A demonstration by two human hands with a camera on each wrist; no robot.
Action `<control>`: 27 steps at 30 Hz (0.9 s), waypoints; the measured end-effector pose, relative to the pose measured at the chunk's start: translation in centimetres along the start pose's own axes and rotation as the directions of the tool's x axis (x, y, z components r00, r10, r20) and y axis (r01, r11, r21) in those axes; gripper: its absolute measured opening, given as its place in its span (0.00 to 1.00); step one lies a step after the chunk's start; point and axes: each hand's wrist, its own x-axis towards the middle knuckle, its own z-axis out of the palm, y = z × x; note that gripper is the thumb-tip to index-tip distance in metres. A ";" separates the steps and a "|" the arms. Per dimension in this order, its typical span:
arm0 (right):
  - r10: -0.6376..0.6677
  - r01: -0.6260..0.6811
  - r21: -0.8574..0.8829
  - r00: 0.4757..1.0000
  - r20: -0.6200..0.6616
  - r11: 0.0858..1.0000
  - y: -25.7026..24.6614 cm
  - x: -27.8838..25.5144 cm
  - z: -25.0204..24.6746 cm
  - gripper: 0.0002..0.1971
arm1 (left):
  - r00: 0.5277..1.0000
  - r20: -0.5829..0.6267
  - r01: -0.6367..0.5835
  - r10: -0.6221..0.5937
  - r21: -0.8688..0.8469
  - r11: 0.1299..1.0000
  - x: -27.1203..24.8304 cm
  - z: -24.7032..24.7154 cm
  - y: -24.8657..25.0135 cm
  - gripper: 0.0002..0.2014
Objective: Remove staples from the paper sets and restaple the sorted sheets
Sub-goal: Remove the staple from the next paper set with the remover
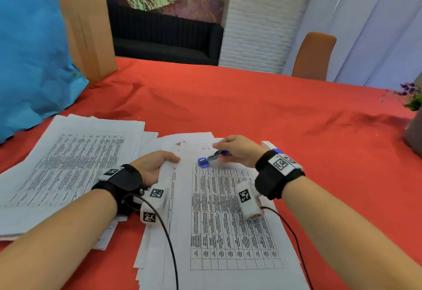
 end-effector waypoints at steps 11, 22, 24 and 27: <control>-0.048 0.058 -0.040 0.976 0.212 0.997 1.3 2.2 2.5 0.07 | 0.991 0.112 -0.068 0.069 -0.011 0.998 1.2 -1.0 -0.1 0.17; -0.024 -0.064 0.715 0.993 0.112 0.696 4.1 4.4 1.2 0.07 | 0.984 0.146 -0.095 0.106 -0.079 0.992 1.6 -1.1 -0.1 0.17; -0.053 -0.093 0.773 0.986 0.161 0.628 4.0 4.5 1.4 0.06 | 0.990 0.111 -0.081 0.089 -0.074 0.994 1.2 -0.8 0.0 0.16; -0.122 -0.146 0.851 0.964 0.238 0.504 3.8 4.2 1.5 0.18 | 0.995 0.076 -0.055 0.058 -0.052 0.997 0.4 -0.6 0.1 0.15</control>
